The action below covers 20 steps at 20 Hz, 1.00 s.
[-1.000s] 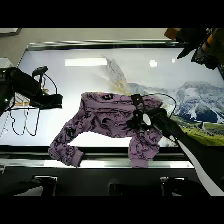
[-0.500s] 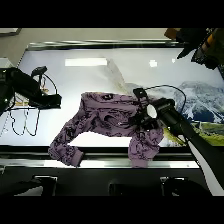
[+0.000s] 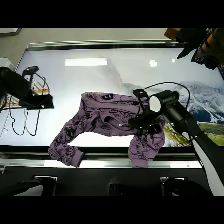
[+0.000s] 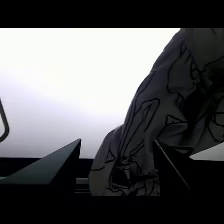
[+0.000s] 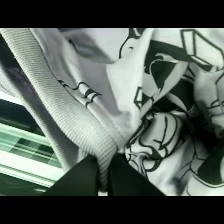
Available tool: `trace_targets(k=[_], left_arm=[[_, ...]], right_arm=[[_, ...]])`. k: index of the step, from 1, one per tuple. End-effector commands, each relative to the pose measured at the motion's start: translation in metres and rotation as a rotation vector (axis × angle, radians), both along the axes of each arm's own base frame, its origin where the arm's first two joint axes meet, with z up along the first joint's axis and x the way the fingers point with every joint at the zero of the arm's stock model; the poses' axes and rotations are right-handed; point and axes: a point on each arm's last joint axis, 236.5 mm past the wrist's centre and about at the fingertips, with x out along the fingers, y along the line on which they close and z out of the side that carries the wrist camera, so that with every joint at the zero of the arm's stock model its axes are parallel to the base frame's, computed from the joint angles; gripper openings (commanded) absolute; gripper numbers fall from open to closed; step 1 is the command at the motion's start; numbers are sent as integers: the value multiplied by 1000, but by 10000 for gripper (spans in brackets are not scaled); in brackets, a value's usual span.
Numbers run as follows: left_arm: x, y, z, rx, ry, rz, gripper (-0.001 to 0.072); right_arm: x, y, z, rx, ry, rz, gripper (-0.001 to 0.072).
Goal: Fold the clothes and pants, and hang the long-sleeved shirts on hangers.
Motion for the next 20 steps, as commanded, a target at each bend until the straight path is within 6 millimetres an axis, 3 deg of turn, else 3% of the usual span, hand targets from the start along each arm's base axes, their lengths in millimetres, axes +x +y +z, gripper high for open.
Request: trace_targets(k=[1, 4, 7, 12, 14, 20], left_arm=[[-19, 60, 10, 33, -12, 33, 538], [-38, 110, 6, 49, -7, 84, 535], [-51, 134, -10, 63, 0, 50, 536], [-63, 141, -67, 59, 12, -95, 538], [-59, 147, -87, 89, -20, -84, 538], [-51, 158, -127, 154, -83, -77, 536]], right_arm=[[-6, 2, 2, 9, 23, -1, 49], [-6, 2, 1, 9, 23, 0, 50], [-5, 2, 1, 9, 23, -1, 50], [-5, 2, 1, 9, 25, -16, 50], [-5, 2, 2, 10, 27, -36, 50], [-7, 1, 1, 6, 43, -78, 50]])
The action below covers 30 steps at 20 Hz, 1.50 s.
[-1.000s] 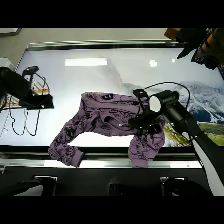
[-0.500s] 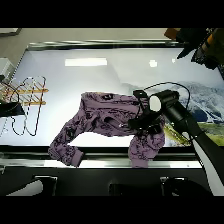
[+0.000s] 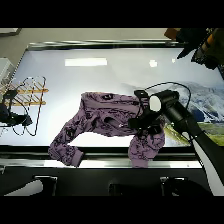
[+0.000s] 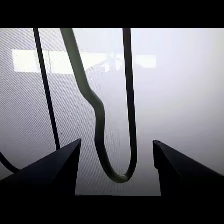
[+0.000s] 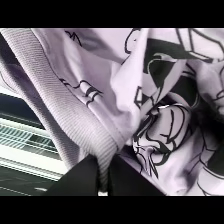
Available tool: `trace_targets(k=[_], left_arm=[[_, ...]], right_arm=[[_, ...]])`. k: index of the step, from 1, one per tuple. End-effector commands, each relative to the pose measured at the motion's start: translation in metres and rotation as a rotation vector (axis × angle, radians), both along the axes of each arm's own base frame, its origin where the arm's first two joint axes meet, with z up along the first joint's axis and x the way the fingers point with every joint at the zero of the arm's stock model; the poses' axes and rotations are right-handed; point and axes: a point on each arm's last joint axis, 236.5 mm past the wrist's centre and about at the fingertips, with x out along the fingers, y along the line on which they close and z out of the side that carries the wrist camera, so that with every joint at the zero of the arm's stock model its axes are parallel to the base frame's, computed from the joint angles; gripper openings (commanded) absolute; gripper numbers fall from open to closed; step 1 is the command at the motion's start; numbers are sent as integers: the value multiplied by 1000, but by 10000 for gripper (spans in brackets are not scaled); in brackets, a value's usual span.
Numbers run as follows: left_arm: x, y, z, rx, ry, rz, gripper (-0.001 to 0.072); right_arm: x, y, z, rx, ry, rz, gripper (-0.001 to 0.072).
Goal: Fold the clothes and pants, and hang the long-sleeved shirts on hangers.
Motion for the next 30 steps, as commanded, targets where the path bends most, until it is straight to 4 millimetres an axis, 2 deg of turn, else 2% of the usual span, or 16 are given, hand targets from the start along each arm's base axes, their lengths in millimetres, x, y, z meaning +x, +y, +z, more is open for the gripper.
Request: trace_targets(k=[1, 9, 16, 19, 24, 25, 26, 27, 28, 30], left_arm=[[4, 7, -21, 38, -25, -23, 536], [-7, -1, -57, -38, 72, -21, 509], [-15, -7, -67, -67, 117, -44, 499], [-16, -8, -69, -73, 125, -46, 386], [-21, -11, -77, -95, 154, -47, 371], [-21, -11, -78, -95, 154, -47, 262], [-21, -11, -78, -95, 154, -47, 238], [-21, -11, -77, -95, 154, -47, 148], [-21, -11, -77, -95, 154, -47, 89], [-21, -11, -77, -95, 154, -46, 83]], right_arm=[[-1, 0, 0, -1, 7, -21, 50], [0, 0, 0, 0, 8, -52, 50], [0, 0, 0, 0, 9, -55, 50], [0, 0, 0, 0, 11, -66, 50], [0, 0, 0, 0, 12, -69, 50], [0, 0, 0, 0, 12, -69, 50], [0, 0, 0, 0, 12, -70, 50], [0, 0, 0, 0, 12, -72, 50], [0, 0, 0, 0, 12, -72, 50], [0, 0, 0, 0, 12, -73, 50]])
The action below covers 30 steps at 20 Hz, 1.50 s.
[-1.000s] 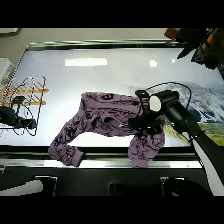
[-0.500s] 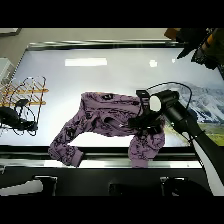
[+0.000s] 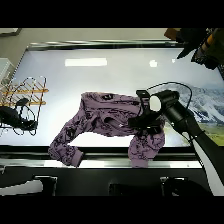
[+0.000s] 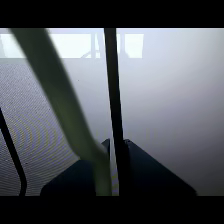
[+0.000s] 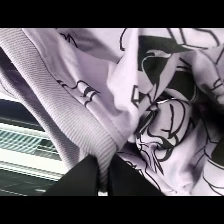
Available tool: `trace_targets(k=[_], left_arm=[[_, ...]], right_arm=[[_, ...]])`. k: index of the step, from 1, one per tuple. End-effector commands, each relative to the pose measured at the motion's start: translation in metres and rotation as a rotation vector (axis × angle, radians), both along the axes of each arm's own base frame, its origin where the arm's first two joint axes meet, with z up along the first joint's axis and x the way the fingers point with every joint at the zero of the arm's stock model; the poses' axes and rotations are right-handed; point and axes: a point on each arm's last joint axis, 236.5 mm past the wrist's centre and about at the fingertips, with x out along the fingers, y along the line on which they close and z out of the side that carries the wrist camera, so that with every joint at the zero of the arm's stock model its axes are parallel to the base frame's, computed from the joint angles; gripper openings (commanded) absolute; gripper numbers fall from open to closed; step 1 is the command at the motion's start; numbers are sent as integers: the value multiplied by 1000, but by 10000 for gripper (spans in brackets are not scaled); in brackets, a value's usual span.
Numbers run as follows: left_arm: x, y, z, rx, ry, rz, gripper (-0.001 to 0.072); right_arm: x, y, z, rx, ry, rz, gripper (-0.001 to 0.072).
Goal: Fold the clothes and pants, and hang the long-sleeved shirts on hangers.
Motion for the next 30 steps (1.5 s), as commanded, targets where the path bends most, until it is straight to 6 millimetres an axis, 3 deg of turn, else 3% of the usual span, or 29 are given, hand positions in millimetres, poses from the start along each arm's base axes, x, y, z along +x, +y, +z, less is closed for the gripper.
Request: trace_targets(k=[1, 6, 9, 18, 24, 30], left_arm=[[-2, 2, -2, 6, 10, -5, 33], [4, 4, 3, 4, -13, 14, 31], [14, 16, 15, 20, -51, 61, 30], [74, 33, 76, 17, -270, 126, 28], [96, 43, 119, 54, -370, 128, 28], [133, 46, 184, 50, -578, 180, 27]], right_arm=[[0, 0, 0, 0, 0, -2, 50], [0, 0, 0, 1, 0, -3, 50], [0, 0, 0, 0, 1, -2, 50], [0, 0, 0, 1, 2, -14, 50], [0, 0, 0, 1, 1, -14, 50], [1, 1, 1, 2, -2, -14, 50]])
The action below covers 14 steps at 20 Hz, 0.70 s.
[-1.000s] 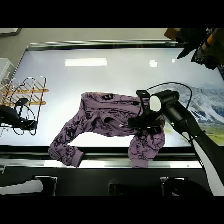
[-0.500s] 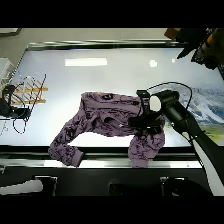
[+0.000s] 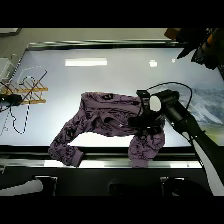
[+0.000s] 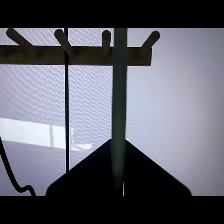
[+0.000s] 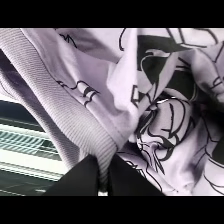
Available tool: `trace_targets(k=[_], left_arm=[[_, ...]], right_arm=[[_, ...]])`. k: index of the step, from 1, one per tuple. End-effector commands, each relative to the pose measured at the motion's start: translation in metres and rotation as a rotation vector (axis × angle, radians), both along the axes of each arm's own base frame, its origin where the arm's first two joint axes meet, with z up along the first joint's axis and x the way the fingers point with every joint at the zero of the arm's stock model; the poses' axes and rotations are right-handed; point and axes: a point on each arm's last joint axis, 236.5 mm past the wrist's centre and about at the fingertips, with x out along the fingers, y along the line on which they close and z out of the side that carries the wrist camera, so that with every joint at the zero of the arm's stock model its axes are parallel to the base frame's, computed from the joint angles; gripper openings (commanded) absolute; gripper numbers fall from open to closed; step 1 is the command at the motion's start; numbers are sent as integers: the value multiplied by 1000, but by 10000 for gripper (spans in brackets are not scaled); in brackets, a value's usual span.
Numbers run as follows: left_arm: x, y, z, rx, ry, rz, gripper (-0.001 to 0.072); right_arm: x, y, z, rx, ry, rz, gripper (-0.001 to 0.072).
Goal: Fold the clothes and pants, and hang the long-sleeved shirts on hangers.
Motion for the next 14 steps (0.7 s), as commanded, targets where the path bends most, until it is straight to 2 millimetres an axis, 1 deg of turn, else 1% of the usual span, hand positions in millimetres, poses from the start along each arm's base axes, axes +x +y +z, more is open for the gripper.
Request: trace_targets(k=[1, 4, 5, 6, 7, 9, 10, 13, 14], left_arm=[[25, -3, 46, -16, -149, 19, 27], [42, -15, 94, 8, -256, -11, 27], [45, -24, 109, 32, -280, -42, 27], [48, -34, 119, 57, -296, -85, 27], [49, -49, 127, 70, -305, -127, 27], [47, -85, 132, 46, -283, -206, 27], [44, -105, 129, 22, -254, -254, 28], [32, -179, 111, -44, -141, -451, 28], [31, -197, 111, -36, -135, -510, 28]], right_arm=[[1, 1, 1, 2, -5, -1, 50], [7, 2, 1, 10, -25, -27, 49], [9, 4, 1, 15, -34, -35, 49], [11, 4, 1, 18, -38, -48, 49], [13, 5, 2, 24, -47, -56, 49], [15, 5, 2, 22, -52, -74, 49], [16, 3, 1, 14, -56, -83, 49], [21, -7, 0, -25, -72, -108, 49], [22, -11, -1, -42, -74, -121, 49]])
